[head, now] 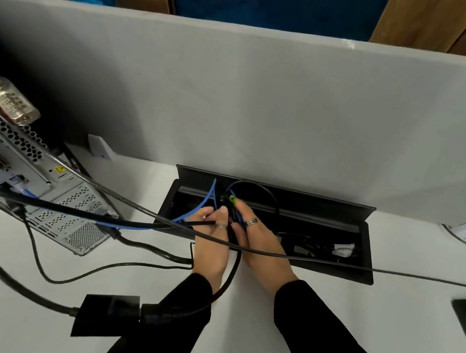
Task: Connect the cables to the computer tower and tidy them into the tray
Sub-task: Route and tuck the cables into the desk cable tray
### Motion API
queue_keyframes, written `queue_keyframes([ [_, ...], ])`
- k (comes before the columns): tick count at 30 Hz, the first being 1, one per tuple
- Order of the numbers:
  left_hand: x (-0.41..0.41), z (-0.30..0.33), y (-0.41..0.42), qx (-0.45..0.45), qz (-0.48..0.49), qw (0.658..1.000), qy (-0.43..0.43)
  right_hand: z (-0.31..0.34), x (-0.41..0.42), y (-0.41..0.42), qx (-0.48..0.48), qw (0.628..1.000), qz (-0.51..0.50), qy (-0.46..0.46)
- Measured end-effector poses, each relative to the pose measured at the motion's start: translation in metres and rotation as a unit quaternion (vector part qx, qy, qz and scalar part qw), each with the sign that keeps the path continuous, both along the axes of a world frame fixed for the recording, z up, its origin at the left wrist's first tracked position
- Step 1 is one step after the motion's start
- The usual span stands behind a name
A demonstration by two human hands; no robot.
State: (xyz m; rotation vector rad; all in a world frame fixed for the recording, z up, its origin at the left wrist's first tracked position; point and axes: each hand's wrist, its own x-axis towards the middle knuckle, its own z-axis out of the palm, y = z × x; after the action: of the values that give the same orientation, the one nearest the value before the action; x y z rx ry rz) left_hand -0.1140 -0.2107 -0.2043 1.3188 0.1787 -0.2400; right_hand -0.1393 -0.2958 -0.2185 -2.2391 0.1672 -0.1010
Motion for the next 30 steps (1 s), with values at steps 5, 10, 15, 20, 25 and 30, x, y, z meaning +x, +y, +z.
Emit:
queue_keyframes([
  [5, 0.014, -0.008, 0.000, 0.025, -0.009, 0.999, 0.039, -0.003, 0.006, -0.001, 0.009, 0.999, 0.028, 0.020],
  [10, 0.027, -0.012, -0.002, 0.036, 0.046, 0.994, 0.094, -0.007, 0.018, -0.001, 0.081, 0.994, 0.020, 0.064],
  [15, 0.042, -0.022, -0.001, 0.131, 0.066, 0.987, 0.068, -0.013, 0.031, 0.000, 0.154, 0.983, -0.008, 0.104],
  [20, 0.051, -0.030, -0.005, 0.161, 0.092, 0.982, 0.038, -0.019, 0.041, -0.003, 0.122, 0.982, 0.006, 0.146],
  [25, 0.059, -0.033, -0.009, 0.185, 0.139, 0.970, 0.073, -0.016, 0.045, 0.001, 0.114, 0.982, 0.013, 0.148],
  [30, 0.059, -0.033, -0.009, 0.185, 0.140, 0.968, 0.095, -0.020, 0.047, 0.005, 0.116, 0.985, -0.005, 0.131],
])
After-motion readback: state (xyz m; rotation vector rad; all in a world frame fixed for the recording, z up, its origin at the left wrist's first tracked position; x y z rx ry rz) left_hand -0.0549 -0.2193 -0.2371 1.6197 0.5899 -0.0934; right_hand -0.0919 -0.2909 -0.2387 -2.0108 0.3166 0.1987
